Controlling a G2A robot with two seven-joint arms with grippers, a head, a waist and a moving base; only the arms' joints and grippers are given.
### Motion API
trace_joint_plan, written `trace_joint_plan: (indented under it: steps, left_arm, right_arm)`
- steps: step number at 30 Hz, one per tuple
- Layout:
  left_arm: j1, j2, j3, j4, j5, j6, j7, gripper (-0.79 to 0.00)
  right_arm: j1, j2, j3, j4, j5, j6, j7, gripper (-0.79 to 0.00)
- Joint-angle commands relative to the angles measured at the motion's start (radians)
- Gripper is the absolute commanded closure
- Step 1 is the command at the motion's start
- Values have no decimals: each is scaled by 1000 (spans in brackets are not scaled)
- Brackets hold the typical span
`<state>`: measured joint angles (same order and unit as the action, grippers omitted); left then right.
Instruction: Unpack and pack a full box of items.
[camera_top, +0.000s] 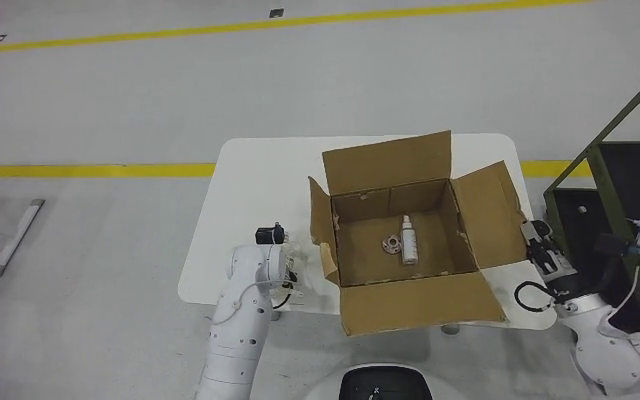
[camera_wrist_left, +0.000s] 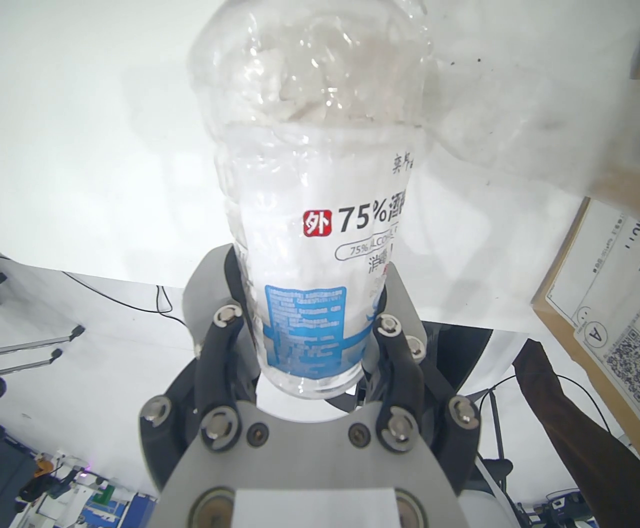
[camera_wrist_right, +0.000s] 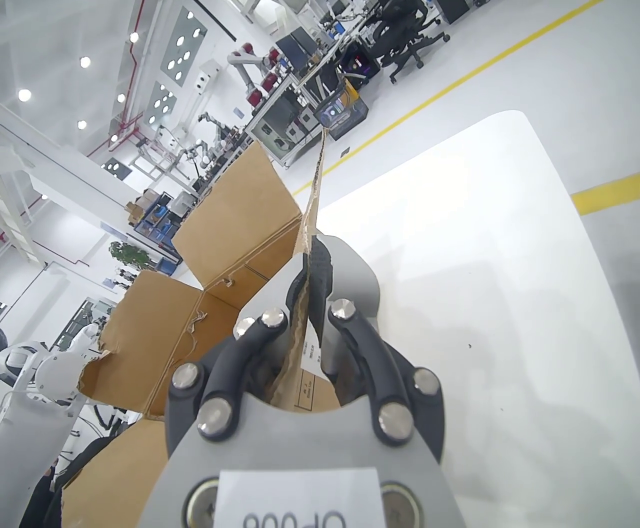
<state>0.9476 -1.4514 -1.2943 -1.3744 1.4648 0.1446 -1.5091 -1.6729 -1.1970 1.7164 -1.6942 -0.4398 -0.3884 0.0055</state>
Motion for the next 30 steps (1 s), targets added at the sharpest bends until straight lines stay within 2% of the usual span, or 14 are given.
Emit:
trace_joint_plan:
  steps: [1,5,7,12,17,22,26,30]
  left_arm:
    - [-5,-1,7,3,5,0,-2,-785]
    - [-6,-2,11,-3,-18,-5,-8,-785]
    - [-6,-1,14,-4,-2,-5,-10,-785]
    - [5,0,18,-46,24,15,-21,-785]
    - [22,1,7,-85,26,30,-23,-785]
    - [26,1,2,-104,20,39,-5,-785]
    - [34,2,-4,-118,15,43,3,-785]
    - [42,3,-17,-141,3,43,6,-785]
  right_arm:
    - [-1,1,7,-10,-19,8,3,-785]
    - [-2,8,39,-54,-135,-3,12,-785]
    - [-2,16,65,-94,-289,-8,10,-785]
    - [6,25,105,-266,-502,-16,-18,-785]
    - [57,34,43,-406,-655,-61,97,-785]
    - [188,27,-145,-327,-657,-9,254,-785]
    - [312,12,-284,-192,-643,106,370,-785]
    - [321,11,-292,-184,-641,118,374,-785]
